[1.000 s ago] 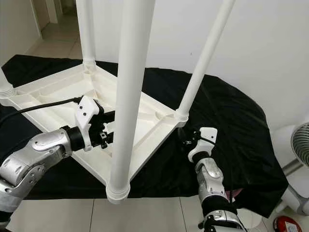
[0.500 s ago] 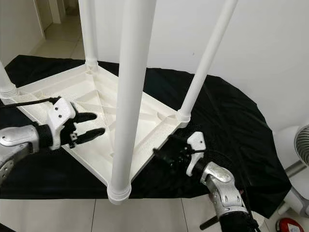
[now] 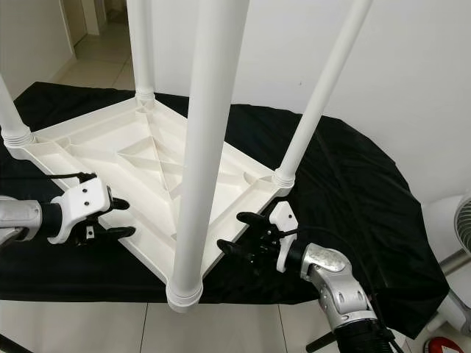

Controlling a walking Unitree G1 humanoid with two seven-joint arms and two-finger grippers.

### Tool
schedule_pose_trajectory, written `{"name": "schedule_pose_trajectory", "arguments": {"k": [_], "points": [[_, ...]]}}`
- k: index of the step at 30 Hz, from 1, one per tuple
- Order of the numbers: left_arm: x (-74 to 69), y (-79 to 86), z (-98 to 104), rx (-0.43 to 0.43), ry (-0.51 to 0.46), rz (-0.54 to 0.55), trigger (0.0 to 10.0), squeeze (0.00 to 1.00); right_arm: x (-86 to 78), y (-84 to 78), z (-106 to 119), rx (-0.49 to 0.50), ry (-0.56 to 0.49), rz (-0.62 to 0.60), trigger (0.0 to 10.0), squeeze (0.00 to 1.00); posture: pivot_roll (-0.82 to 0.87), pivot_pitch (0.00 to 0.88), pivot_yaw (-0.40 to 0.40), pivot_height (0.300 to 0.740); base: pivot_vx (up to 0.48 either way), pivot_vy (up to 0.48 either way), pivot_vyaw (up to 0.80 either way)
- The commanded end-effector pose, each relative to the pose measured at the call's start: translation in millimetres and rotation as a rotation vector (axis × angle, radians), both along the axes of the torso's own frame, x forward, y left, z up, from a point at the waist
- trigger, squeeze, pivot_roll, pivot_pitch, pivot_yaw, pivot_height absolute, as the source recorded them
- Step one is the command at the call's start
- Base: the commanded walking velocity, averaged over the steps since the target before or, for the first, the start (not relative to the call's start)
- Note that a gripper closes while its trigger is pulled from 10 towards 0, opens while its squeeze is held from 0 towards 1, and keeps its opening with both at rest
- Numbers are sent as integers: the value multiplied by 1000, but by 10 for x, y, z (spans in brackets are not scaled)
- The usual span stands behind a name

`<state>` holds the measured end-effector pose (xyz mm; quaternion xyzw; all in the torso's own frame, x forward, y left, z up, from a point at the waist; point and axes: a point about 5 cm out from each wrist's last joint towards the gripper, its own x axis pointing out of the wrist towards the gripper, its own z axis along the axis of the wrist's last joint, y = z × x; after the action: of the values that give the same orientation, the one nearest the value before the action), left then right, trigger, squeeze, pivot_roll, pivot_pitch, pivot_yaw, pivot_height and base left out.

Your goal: Building children table

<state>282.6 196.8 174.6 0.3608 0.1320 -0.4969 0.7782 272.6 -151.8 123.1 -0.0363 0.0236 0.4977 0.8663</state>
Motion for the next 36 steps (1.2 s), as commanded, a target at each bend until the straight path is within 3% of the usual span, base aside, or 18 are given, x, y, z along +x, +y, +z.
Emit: {"name": "schedule_pose_trajectory", "arguments": {"k": [1,6,8,16,19,20,22,26,30,36], "points": [[12,-56,-77,54,-3,-33,10000,0,2,-38,39,0,-6,-9,10000,0,35,0,-121,740,0,0,0],[79,-222,-191,90,-21,-75,10000,0,-10,-36,51,5,-12,-26,10000,0,18,0,-111,740,0,0,0],[79,-222,-191,90,-21,-75,10000,0,-10,-36,51,5,-12,-26,10000,0,18,0,-111,740,0,0,0],[212,-476,-272,61,-52,-96,10000,0,-100,14,67,15,6,18,10000,0,3,0,-104,740,0,0,0],[238,-531,-287,51,-60,-97,10000,0,-151,-11,61,-2,13,41,10000,0,0,0,-102,740,0,0,0],[285,-632,-290,26,-80,-97,10000,0,-249,-122,48,-44,41,83,10000,0,-5,0,-100,740,0,0,0],[303,-671,-291,21,-90,-100,10000,0,-289,-185,45,-66,52,94,10000,0,-5,0,-100,740,0,0,0],[325,-694,-304,24,-98,-110,10000,0,-377,-375,39,-123,90,109,10000,0,-18,0,-90,740,0,0,0],[336,-674,-303,30,-99,-115,10000,0,-458,-457,47,-152,113,142,10000,0,-20,0,-89,740,0,0,0],[375,-663,-293,34,-110,-116,10000,0,-514,-351,100,-122,122,220,10000,0,-19,0,-90,740,0,0,0]]}}
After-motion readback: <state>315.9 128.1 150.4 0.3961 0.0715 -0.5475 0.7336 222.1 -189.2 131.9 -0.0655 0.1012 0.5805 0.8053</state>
